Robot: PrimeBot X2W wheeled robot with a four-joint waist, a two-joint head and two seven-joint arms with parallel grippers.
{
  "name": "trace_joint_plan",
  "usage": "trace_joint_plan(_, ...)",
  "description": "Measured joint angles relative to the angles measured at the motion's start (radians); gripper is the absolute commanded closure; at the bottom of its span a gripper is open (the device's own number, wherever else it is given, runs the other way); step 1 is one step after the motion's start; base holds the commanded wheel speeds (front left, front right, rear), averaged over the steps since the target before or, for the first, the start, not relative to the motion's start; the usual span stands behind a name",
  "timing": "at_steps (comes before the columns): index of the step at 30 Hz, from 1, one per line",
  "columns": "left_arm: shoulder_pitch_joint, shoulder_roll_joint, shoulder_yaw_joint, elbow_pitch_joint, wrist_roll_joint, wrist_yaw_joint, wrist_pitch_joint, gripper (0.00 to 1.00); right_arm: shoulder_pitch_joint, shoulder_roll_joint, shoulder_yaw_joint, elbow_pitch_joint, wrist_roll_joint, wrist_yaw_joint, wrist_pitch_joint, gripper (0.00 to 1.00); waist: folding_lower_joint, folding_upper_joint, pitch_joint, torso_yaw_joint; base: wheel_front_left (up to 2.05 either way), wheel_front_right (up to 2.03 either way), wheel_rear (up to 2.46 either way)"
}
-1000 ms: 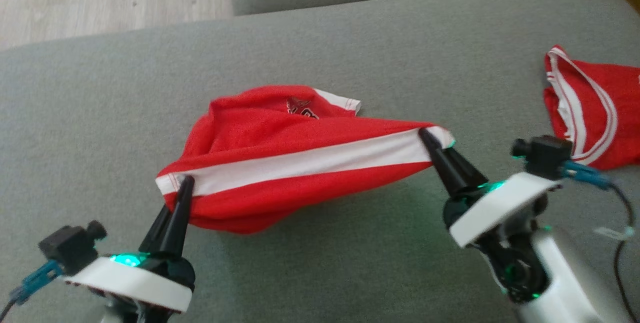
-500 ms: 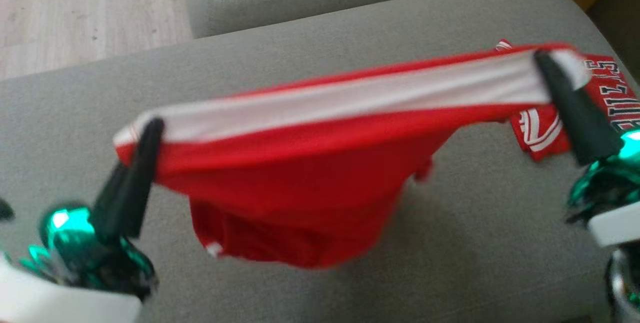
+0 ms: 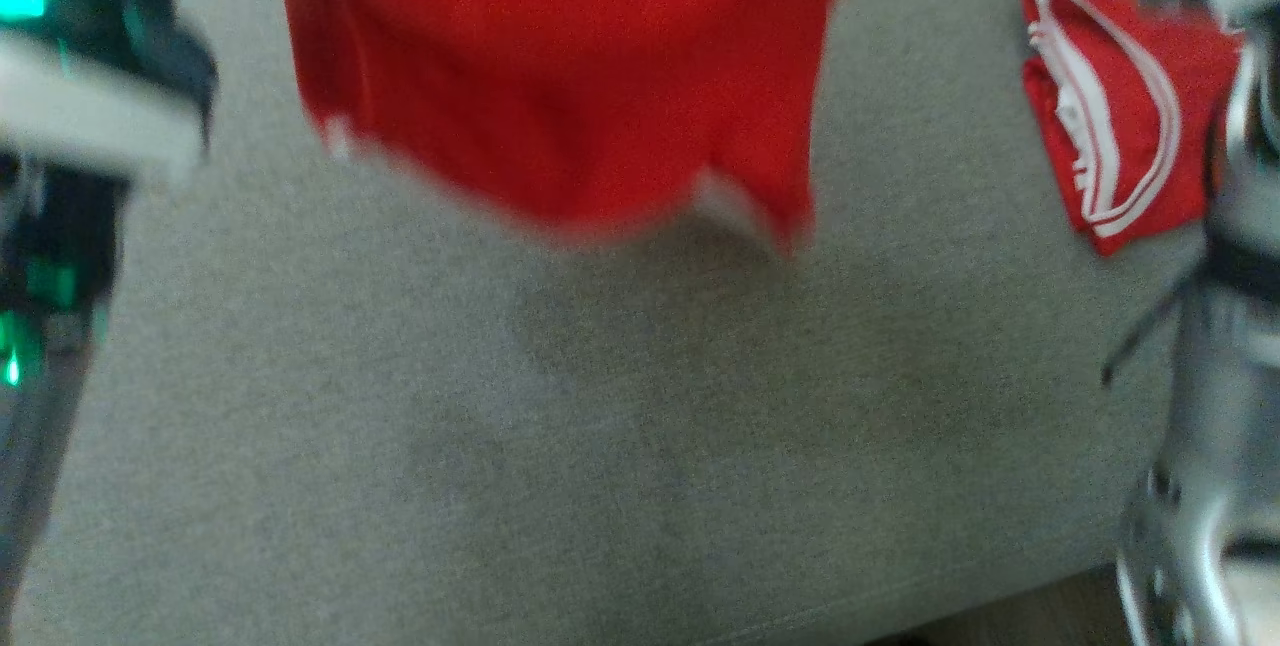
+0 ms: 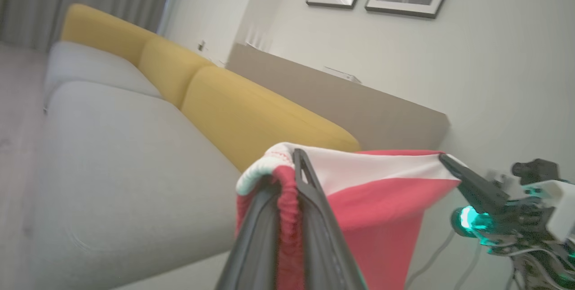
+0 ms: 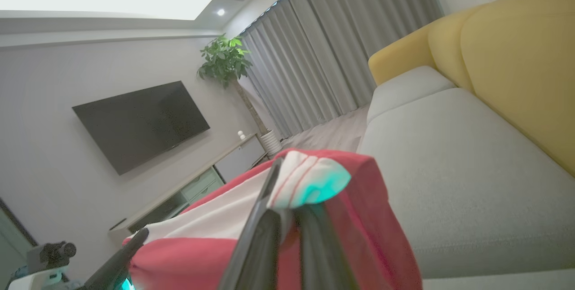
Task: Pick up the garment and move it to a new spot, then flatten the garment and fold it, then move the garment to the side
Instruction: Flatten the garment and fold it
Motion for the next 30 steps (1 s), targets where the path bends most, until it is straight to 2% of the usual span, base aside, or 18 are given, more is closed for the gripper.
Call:
trace_joint_plan(2, -0.133, -0.044, -0.02, 0.134, 0.06, -0.017, -0.031, 1.0, -0.126, 0.0, 0.021, 0.129, -0.007, 0.0, -0.072, 1.0, 0.0002, 0.0, 0.037, 0.002, 0.0, 0.0, 0.0)
trace_joint_plan(6, -0.404, -0.151, -0.028, 0.391, 0.157, -0.07, -0.159, 1.0, -0.374, -0.001, 0.068, 0.372, -0.029, 0.0, -0.24, 1.0, 0.0, 0.0, 0.106, 0.008, 0.0, 0.0, 0.0)
trace_joint_plan(9, -0.546, -0.202, -0.038, 0.54, 0.208, -0.118, -0.256, 1.0, -0.489, -0.002, 0.109, 0.513, -0.019, 0.0, -0.361, 1.0, 0.0002, 0.0, 0.152, 0.015, 0.0, 0.0, 0.0)
trace_joint_plan(11, -0.552, -0.238, -0.067, 0.654, 0.211, -0.145, -0.327, 1.0, -0.494, -0.002, 0.18, 0.615, 0.015, 0.0, -0.433, 1.0, 0.0, -0.0001, 0.187, 0.022, 0.0, 0.0, 0.0)
trace_joint_plan(13, -0.526, -0.243, -0.084, 0.686, 0.211, -0.152, -0.345, 1.0, -0.474, -0.002, 0.206, 0.642, 0.02, 0.0, -0.453, 1.0, 0.0002, -0.0001, 0.193, 0.024, 0.0, 0.0, 0.0)
trace_joint_plan(14, -0.484, -0.249, -0.103, 0.714, 0.21, -0.153, -0.37, 1.0, -0.441, -0.002, 0.23, 0.666, 0.022, 0.0, -0.464, 1.0, 0.0003, -0.0001, 0.191, 0.025, 0.0, 0.0, 0.0)
trace_joint_plan(15, -0.377, -0.249, -0.145, 0.744, 0.21, -0.16, -0.414, 1.0, -0.351, -0.001, 0.267, 0.694, 0.027, 0.0, -0.473, 1.0, 0.0002, -0.0001, 0.182, 0.028, 0.0, 0.0, 0.0)
trace_joint_plan(17, -0.28, -0.247, -0.178, 0.728, 0.194, -0.16, -0.462, 1.0, -0.263, -0.002, 0.285, 0.69, 0.024, 0.0, -0.472, 1.0, -0.0008, 0.0001, 0.183, 0.03, 0.0, 0.0, 0.0)
trace_joint_plan(19, -0.202, -0.239, -0.216, 0.684, 0.16, -0.161, -0.496, 1.0, -0.183, -0.005, 0.293, 0.676, 0.008, 0.0, -0.473, 1.0, -0.0001, -0.0001, 0.18, 0.032, 0.0, 0.0, 0.0)
trace_joint_plan(22, -0.067, -0.216, -0.256, 0.607, 0.16, -0.161, -0.53, 1.0, -0.041, -0.017, 0.305, 0.609, -0.01, 0.0, -0.473, 1.0, -0.0002, 0.0, 0.153, 0.037, 0.0, 0.0, 0.0)
trace_joint_plan(26, 0.13, -0.186, -0.257, 0.491, 0.207, -0.161, -0.541, 1.0, 0.184, -0.076, 0.29, 0.457, -0.013, 0.0, -0.452, 1.0, -0.0005, 0.0, 0.116, 0.061, 0.0, 0.0, 0.0)
trace_joint_plan(30, 0.323, -0.206, -0.202, 0.405, 0.273, -0.161, -0.541, 1.0, 0.388, -0.097, 0.253, 0.32, -0.013, 0.0, -0.413, 1.0, -0.0007, 0.0, 0.056, 0.082, 0.0, 0.0, 0.0)
